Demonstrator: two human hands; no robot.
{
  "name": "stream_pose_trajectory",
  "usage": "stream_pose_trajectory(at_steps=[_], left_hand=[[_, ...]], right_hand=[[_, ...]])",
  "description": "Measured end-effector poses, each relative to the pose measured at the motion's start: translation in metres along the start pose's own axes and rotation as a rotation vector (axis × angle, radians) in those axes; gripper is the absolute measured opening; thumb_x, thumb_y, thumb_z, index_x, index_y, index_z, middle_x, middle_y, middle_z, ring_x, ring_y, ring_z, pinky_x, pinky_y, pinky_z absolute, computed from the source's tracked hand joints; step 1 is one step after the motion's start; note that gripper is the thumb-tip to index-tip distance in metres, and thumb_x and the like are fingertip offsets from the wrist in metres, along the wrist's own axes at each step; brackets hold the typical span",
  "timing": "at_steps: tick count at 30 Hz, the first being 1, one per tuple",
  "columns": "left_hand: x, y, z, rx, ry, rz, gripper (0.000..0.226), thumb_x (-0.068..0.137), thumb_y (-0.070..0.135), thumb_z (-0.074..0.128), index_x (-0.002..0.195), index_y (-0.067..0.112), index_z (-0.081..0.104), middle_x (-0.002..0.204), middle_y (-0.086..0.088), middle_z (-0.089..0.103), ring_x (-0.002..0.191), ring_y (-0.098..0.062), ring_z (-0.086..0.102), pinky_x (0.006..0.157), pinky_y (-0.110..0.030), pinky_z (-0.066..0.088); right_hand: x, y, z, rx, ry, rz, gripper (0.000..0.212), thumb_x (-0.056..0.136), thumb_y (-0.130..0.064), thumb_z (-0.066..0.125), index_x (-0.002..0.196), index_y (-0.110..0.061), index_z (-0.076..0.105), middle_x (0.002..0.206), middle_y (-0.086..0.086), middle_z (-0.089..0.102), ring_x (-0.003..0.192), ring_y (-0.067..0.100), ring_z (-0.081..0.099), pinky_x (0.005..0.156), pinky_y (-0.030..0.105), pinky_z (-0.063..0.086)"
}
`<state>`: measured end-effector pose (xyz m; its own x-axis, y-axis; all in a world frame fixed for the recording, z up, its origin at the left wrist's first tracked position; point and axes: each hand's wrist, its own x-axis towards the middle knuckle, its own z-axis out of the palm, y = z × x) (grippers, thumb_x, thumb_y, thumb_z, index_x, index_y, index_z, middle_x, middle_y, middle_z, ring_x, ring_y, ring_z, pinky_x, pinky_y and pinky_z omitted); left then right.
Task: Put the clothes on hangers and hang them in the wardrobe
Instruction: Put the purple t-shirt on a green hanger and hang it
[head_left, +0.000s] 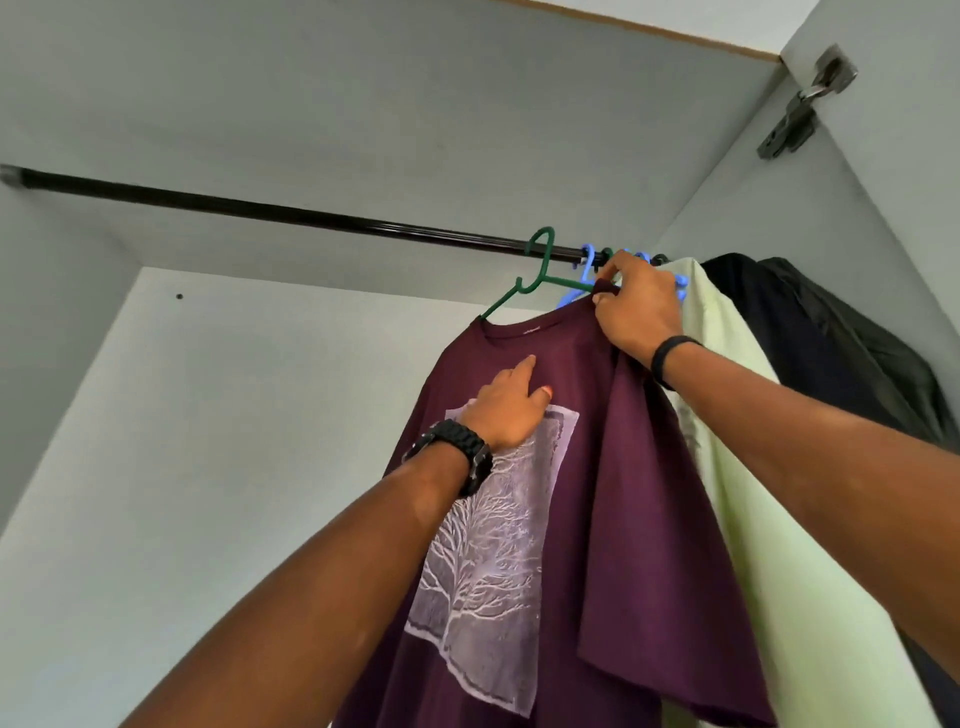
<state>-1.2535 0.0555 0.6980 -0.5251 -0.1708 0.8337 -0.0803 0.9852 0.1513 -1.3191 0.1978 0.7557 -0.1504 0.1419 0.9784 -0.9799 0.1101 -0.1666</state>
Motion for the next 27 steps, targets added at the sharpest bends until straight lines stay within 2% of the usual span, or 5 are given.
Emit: stream_pose_trajectory(at_steps=[3, 8, 14, 21, 27], left_hand=[[0.037, -0.011, 0.018, -0.045, 0.012, 0.056, 0.057, 0.101, 0.034, 0.034, 0.152, 0.019, 0.015, 0.151, -0.013, 0.031, 0.137, -0.031, 0.033, 0.115, -0.039, 0.023], [0.078, -0.02, 0.05, -0.194, 0.007, 0.081, 0.057, 0.102, 0.036, 0.032, 0.152, 0.014, 0.017, 0.153, -0.01, 0.031, 0.141, -0.024, 0.029, 0.114, -0.032, 0.021], [0.106, -0.024, 0.07, -0.236, 0.048, 0.082, 0.062, 0.101, 0.046, 0.032, 0.152, 0.013, 0.017, 0.156, -0.005, 0.025, 0.144, -0.021, 0.022, 0.112, -0.029, 0.021], [0.129, -0.034, 0.079, -0.239, 0.072, 0.011, 0.064, 0.099, 0.046, 0.037, 0.151, 0.013, 0.019, 0.156, -0.003, 0.025, 0.142, -0.023, 0.026, 0.115, -0.032, 0.02], [0.129, -0.015, 0.098, -0.336, 0.067, -0.011, 0.095, 0.068, 0.064, 0.036, 0.15, 0.02, 0.018, 0.146, -0.001, 0.044, 0.133, -0.024, 0.042, 0.113, -0.044, 0.028]], right_hand=[[0.025, 0.014, 0.026, -0.038, 0.071, -0.001, 0.022, 0.085, 0.001, 0.049, 0.101, -0.005, 0.063, 0.103, 0.015, 0.062, 0.095, 0.028, 0.056, 0.076, 0.027, 0.041], [0.054, 0.037, 0.052, -0.078, 0.157, -0.005, 0.018, 0.088, -0.005, 0.048, 0.101, -0.002, 0.061, 0.106, 0.022, 0.062, 0.097, 0.039, 0.058, 0.08, 0.039, 0.048], [0.087, 0.06, 0.081, -0.21, 0.105, -0.039, 0.03, 0.088, 0.002, 0.046, 0.113, -0.001, 0.062, 0.117, 0.024, 0.058, 0.107, 0.042, 0.057, 0.086, 0.04, 0.047], [0.109, 0.069, 0.085, -0.348, 0.026, -0.181, 0.025, 0.089, 0.003, 0.048, 0.111, 0.005, 0.058, 0.118, 0.029, 0.056, 0.106, 0.045, 0.057, 0.089, 0.041, 0.046], [0.096, 0.071, 0.07, -0.424, -0.028, -0.225, 0.027, 0.091, 0.003, 0.048, 0.118, 0.004, 0.052, 0.125, 0.027, 0.049, 0.11, 0.044, 0.055, 0.088, 0.039, 0.045]])
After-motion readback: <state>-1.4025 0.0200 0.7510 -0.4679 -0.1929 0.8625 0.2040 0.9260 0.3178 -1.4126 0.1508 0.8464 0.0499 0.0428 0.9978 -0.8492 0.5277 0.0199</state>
